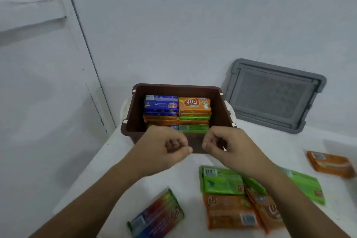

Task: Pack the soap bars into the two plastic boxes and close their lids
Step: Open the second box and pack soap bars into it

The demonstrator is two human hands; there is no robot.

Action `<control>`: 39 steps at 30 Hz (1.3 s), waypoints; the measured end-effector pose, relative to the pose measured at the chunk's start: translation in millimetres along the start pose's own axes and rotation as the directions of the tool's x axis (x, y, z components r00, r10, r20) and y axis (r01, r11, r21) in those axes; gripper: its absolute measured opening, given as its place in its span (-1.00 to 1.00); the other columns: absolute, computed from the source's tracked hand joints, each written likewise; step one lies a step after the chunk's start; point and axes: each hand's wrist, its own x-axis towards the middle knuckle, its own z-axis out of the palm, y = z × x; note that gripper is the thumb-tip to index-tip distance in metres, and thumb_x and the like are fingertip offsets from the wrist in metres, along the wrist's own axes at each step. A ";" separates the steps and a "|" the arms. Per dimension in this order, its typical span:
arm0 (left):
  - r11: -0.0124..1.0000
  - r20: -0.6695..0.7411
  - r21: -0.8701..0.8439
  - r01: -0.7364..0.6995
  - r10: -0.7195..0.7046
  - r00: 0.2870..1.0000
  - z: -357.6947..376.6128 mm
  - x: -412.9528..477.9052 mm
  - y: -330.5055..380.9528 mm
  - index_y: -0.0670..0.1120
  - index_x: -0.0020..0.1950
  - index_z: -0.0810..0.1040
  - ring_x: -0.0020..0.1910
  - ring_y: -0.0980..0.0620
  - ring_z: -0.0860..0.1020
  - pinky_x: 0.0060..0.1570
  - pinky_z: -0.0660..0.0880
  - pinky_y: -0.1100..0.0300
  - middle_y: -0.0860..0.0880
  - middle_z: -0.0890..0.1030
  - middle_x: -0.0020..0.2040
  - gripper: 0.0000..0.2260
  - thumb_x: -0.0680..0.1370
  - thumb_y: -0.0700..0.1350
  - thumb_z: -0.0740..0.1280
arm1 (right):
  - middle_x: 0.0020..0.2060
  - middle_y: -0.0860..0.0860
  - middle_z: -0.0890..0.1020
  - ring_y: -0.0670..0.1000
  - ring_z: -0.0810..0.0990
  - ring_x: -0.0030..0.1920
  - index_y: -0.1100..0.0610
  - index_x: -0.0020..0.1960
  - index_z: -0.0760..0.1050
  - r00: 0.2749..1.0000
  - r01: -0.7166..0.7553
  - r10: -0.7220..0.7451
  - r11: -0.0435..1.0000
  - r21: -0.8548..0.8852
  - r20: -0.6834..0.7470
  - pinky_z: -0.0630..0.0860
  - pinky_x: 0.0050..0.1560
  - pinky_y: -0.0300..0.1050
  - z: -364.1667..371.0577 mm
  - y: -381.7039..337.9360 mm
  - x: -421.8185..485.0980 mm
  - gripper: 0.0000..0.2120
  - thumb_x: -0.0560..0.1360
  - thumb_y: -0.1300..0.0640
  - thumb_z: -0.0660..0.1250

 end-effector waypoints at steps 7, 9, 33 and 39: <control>0.906 0.496 0.366 0.213 -0.383 0.779 40.7 -51.5 -33.9 0.13 0.24 0.55 0.23 0.09 0.35 0.26 0.38 0.13 0.09 0.45 0.20 -0.54 0.37 0.21 0.41 | 0.15 0.07 0.52 0.10 0.48 0.15 0.09 0.23 0.50 0.911 -0.202 0.377 0.761 -0.617 0.167 0.46 0.13 -0.02 32.9 46.2 -35.6 -0.63 0.49 -0.03 0.24; 0.907 0.529 0.355 0.228 -0.396 0.750 43.7 -59.4 -33.8 0.12 0.29 0.51 0.25 0.07 0.32 0.28 0.36 0.12 0.07 0.41 0.22 -0.48 0.36 0.22 0.42 | 0.20 0.10 0.48 0.15 0.42 0.19 0.10 0.28 0.46 0.865 -0.252 0.480 0.666 -0.702 0.144 0.40 0.18 0.02 33.8 52.2 -42.2 -0.53 0.47 -0.12 0.21; 0.882 0.371 0.200 0.427 -0.472 0.800 -21.5 -28.4 3.9 0.11 -0.01 0.54 -0.09 0.17 0.62 -0.05 0.60 0.27 0.15 0.61 -0.05 -0.88 0.49 0.02 0.41 | -0.17 -0.01 0.60 0.04 0.64 -0.14 0.00 0.11 0.41 0.963 -0.253 0.192 0.882 0.396 0.188 0.60 -0.14 -0.01 2.7 43.5 -43.6 -0.74 0.51 0.26 0.35; 0.871 0.062 -0.202 0.448 -0.445 0.893 -67.8 -11.1 16.5 0.03 -0.04 0.60 -0.15 0.03 0.68 -0.23 0.61 0.16 0.01 0.68 -0.12 -0.87 0.44 -0.07 0.46 | -0.28 0.04 0.61 -0.04 0.58 -0.30 0.10 0.03 0.42 0.990 -0.121 0.140 0.817 0.564 0.009 0.52 -0.31 -0.20 -40.1 15.8 -14.9 -0.81 0.46 0.21 0.36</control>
